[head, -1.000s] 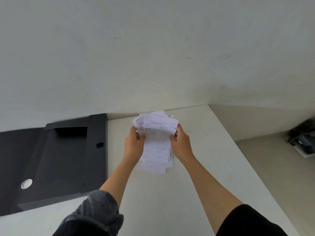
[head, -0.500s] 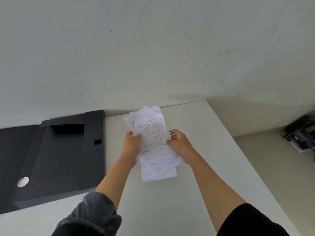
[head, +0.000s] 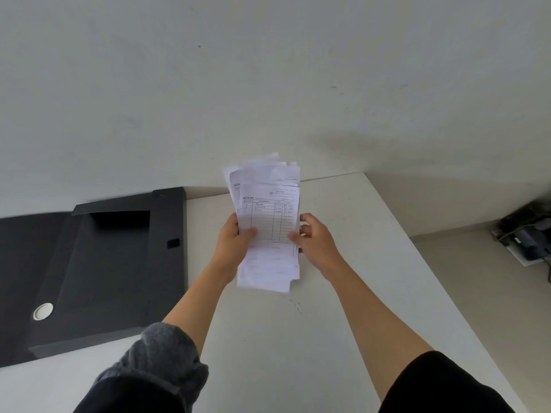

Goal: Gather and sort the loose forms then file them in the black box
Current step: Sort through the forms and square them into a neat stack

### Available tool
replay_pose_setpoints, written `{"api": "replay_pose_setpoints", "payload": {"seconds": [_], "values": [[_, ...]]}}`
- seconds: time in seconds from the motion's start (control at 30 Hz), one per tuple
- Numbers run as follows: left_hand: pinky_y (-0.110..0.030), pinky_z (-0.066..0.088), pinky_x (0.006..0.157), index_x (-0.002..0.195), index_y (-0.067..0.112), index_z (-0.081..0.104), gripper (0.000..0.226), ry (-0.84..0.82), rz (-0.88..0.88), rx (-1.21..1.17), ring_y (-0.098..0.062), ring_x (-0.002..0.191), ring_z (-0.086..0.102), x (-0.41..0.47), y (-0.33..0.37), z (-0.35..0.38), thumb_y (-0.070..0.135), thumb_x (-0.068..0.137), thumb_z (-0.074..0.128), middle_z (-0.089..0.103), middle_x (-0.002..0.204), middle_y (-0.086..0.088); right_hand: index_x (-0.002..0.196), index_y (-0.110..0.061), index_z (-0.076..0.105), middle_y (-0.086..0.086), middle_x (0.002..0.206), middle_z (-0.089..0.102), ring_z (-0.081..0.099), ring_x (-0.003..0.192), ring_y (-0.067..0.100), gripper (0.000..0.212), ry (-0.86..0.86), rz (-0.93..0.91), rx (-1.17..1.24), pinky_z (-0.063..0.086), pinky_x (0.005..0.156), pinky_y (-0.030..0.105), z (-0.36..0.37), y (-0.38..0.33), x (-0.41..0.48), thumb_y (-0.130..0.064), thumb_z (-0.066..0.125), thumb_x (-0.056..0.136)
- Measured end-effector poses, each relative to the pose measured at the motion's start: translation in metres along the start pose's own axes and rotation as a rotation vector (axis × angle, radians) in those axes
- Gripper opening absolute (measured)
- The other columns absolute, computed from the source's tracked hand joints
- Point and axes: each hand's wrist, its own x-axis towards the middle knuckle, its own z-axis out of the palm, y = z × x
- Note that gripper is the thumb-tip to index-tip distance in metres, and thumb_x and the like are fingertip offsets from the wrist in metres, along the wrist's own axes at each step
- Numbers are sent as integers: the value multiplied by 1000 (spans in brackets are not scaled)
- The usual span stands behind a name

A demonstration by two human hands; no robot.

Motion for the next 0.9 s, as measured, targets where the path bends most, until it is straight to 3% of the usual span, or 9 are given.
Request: {"api": "replay_pose_setpoints", "payload": {"seconds": [0.13, 0.27, 0.33, 0.47, 0.53, 0.63, 0.73, 0.8, 0.9], "values": [[-32, 51, 89, 130, 20, 45, 38, 20, 151, 9, -16, 110, 59, 2, 14, 2, 4, 96, 43, 61, 121, 1, 99, -3, 56, 24, 94, 66, 60, 86, 46, 20, 93, -179, -101, 53, 77, 57, 1, -18, 3, -21, 54, 91], [-24, 46, 86, 129, 34, 30, 36, -24, 153, -28, -6, 109, 53, 3, 22, 3, 13, 100, 35, 53, 120, 16, 95, -5, 52, 19, 84, 64, 52, 66, 33, 15, 121, -281, -157, 42, 58, 36, 4, -30, 7, -19, 48, 94], [-33, 48, 87, 122, 39, 25, 31, -61, 89, -40, -10, 109, 53, 3, 19, 2, 16, 102, 32, 50, 122, 14, 97, -10, 47, 15, 75, 56, 43, 59, 24, 10, 83, -268, -182, 33, 58, 31, 6, -29, 6, -18, 42, 97], [-30, 49, 63, 117, 35, 25, 24, -76, 27, -32, -5, 95, 55, -2, 9, 1, 18, 102, 31, 49, 111, 19, 120, -13, 34, 16, 103, 60, 57, 82, 31, 20, -58, -129, -189, 44, 68, 36, 12, -18, -1, -17, 33, 100], [-34, 52, 72, 115, 34, 29, 24, -80, 44, -32, -12, 104, 56, -3, 6, 0, 15, 102, 33, 51, 114, 16, 122, -14, 31, 17, 112, 59, 59, 98, 37, 22, -67, -115, -181, 49, 79, 44, 13, -15, -6, -14, 32, 100], [-43, 48, 97, 110, 43, 37, 32, -99, 124, -12, -18, 120, 52, -1, 6, -1, 12, 101, 36, 52, 125, 10, 122, -13, 31, 18, 113, 60, 59, 101, 38, 23, -25, -143, -145, 49, 86, 50, 10, -16, -7, -13, 33, 99], [-43, 45, 101, 108, 47, 39, 37, -100, 187, 11, -19, 123, 50, 2, 10, 0, 11, 100, 37, 52, 129, 7, 123, -12, 31, 14, 114, 60, 59, 100, 34, 23, -3, -169, -114, 49, 85, 48, 6, -19, -5, -14, 34, 100], [-35, 44, 99, 112, 39, 37, 31, -103, 197, 29, -17, 121, 50, 5, 9, 0, 10, 100, 37, 52, 127, 7, 119, -10, 32, 13, 109, 61, 59, 93, 34, 20, -5, -172, -107, 50, 79, 46, 6, -19, -3, -14, 35, 99], [-25, 44, 90, 118, 30, 31, 27, -116, 173, 68, -15, 114, 51, 3, 2, 0, 10, 100, 36, 50, 120, 11, 106, -14, 31, 0, 85, 51, 48, 67, 20, 8, -4, -177, -118, 39, 57, 26, 6, -12, -2, -14, 36, 100]]}}
